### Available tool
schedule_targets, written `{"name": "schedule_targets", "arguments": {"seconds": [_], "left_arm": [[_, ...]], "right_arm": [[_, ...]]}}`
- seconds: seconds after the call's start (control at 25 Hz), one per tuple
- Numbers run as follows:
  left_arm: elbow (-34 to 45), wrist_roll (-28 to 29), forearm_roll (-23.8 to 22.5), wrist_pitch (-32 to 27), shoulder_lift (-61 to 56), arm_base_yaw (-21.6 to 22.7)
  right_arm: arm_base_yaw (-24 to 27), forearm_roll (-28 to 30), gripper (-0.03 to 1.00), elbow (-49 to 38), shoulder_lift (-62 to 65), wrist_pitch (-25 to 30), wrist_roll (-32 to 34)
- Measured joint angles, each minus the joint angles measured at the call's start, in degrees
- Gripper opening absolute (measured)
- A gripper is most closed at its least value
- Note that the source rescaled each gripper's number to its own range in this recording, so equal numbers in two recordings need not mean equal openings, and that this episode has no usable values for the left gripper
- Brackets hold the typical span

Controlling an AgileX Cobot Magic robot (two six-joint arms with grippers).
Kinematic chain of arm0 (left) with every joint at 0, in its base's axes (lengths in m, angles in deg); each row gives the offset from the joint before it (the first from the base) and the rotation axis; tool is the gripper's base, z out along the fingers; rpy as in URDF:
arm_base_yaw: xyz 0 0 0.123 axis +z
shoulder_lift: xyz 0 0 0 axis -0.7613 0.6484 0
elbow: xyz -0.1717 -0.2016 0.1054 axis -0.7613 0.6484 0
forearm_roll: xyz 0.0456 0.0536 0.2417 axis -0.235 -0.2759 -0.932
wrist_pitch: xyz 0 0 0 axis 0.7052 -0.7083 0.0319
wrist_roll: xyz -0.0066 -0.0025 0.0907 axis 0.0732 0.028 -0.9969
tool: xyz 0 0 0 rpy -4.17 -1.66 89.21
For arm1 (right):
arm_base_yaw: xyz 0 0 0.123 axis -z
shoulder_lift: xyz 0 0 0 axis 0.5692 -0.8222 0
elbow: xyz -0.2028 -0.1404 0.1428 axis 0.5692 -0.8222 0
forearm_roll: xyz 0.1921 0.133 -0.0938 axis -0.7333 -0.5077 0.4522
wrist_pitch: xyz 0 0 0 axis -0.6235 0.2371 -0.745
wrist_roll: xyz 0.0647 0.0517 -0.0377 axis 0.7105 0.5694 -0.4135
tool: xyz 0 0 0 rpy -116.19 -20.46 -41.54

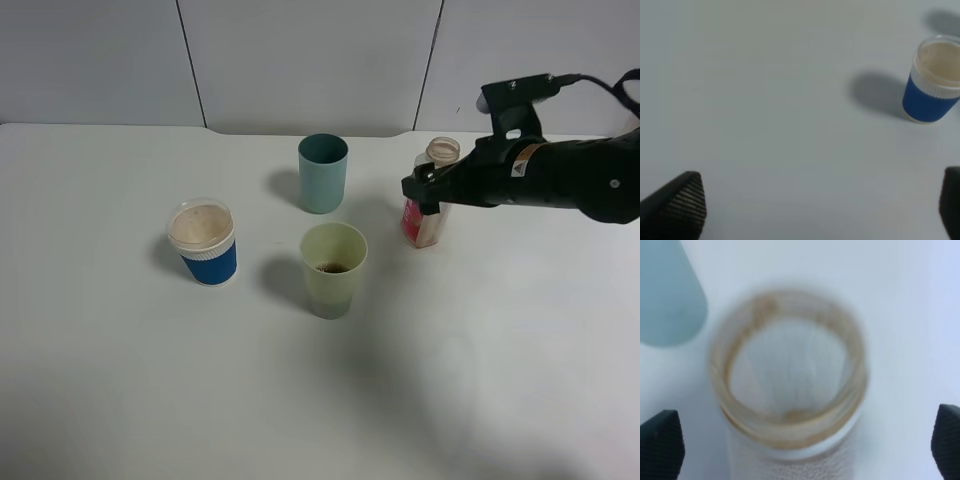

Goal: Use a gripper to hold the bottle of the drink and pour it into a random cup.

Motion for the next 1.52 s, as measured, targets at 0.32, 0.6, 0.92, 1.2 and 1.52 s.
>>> {"name": "schedule_targets", "arguments": {"seconds": [0.32,0.6,0.92,1.2,1.52], "left_arm": [[0.0,0.0,0.0,0.0,0.0,0.0],[0.0,0.0,0.0,0.0,0.0,0.0],[0.0,0.0,0.0,0.0,0.0,0.0],[0.0,0.0,0.0,0.0,0.0,0.0],[0.0,0.0,0.0,0.0,0.0,0.0]], "right_arm": [[0.0,4.0,1.00,0.0,13.9,8.9,-3.8],[4.0,5.2,1.00,0.0,25.9,13.5,-4.4],[14.2,5.6,1.00,0.0,42.5,24.1,-4.3],[17.6,6.1,1.00,0.0,57.8,36.9,-4.1],[17.7,4.2,1.00,0.0,75.1,55.2,-4.0]]}}
